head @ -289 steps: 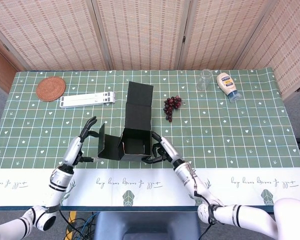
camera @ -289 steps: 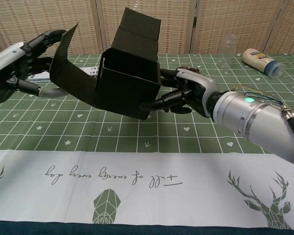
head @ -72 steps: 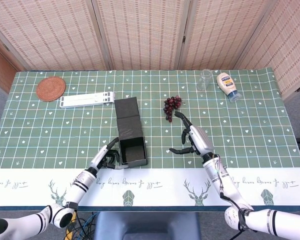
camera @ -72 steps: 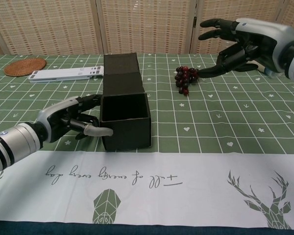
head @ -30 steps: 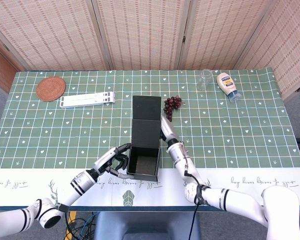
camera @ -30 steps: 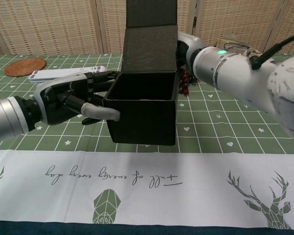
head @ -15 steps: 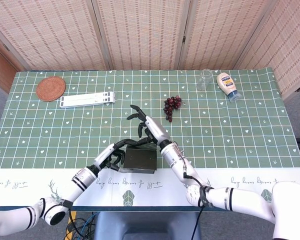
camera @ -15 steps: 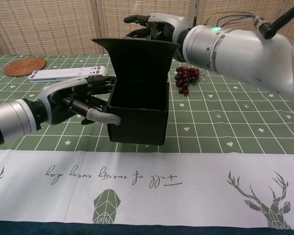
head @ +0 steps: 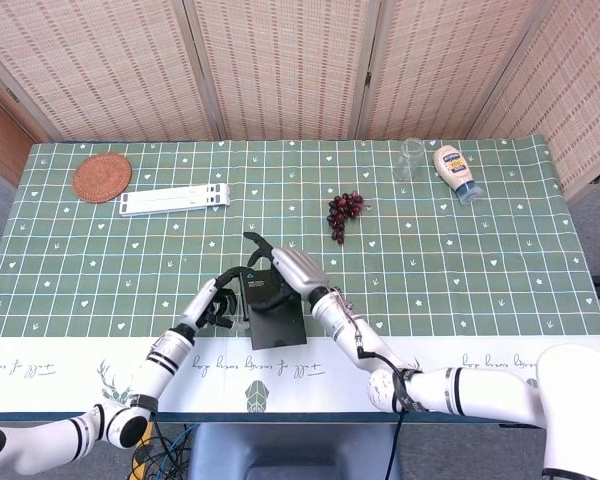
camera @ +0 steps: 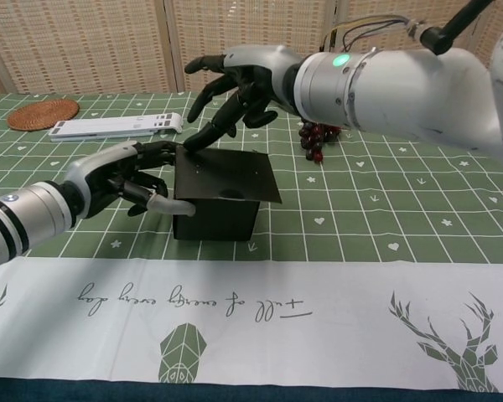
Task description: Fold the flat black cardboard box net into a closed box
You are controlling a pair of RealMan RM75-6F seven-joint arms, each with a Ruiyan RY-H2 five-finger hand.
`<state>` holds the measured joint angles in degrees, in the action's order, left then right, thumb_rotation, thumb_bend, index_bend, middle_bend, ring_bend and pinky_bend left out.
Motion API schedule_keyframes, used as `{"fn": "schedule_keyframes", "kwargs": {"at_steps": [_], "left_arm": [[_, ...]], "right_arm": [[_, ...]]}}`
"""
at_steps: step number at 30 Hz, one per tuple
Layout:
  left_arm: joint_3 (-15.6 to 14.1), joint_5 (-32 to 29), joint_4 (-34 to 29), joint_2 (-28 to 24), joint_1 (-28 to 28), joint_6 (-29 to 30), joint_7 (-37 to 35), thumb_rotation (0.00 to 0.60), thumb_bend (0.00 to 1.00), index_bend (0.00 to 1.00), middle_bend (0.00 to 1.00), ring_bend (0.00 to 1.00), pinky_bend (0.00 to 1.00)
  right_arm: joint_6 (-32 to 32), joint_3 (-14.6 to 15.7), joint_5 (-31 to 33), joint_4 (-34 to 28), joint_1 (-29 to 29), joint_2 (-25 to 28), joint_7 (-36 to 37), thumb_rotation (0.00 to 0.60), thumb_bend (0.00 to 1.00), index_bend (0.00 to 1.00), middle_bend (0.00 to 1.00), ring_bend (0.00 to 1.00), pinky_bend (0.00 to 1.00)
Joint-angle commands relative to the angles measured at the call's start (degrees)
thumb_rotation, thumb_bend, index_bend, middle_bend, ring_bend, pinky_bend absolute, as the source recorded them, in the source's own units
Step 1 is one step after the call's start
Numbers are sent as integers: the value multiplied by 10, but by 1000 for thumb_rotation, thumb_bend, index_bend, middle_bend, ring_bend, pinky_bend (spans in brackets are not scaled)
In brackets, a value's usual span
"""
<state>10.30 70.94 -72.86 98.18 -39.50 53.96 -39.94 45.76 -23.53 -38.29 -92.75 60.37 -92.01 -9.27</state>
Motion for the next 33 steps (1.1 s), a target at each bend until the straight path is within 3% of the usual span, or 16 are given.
{"fn": "schedule_keyframes", "kwargs": {"at_steps": [1,8,15,20,33], "left_arm": [[15,-24,11,18,12,19,37,600,91,278,346,650,846],[29,-46,1,26,29,38,91,600,91,234,305,646,846],[28,-57,-28,1,36,4,105,600,91,5,97,581,833],[25,-62,-40,-18,35,-23,121,600,91,0,2,518,828],[13,-56,-68,-84,48,-47,157,600,91,0,0,461,818]], "right_arm": [[35,28,-3,5,26,-5,-59,600,0,5,310,691,1000],[66,59,-20,24,44,-22,-122,600,0,36,301,691,1000],[71,78,-29,45,52,-35,-158,600,0,37,290,691,1000],[72,84,-37,49,54,-42,-169,600,0,37,288,692,1000],[89,100,-57,61,47,-64,-194,600,0,37,287,691,1000]]}}
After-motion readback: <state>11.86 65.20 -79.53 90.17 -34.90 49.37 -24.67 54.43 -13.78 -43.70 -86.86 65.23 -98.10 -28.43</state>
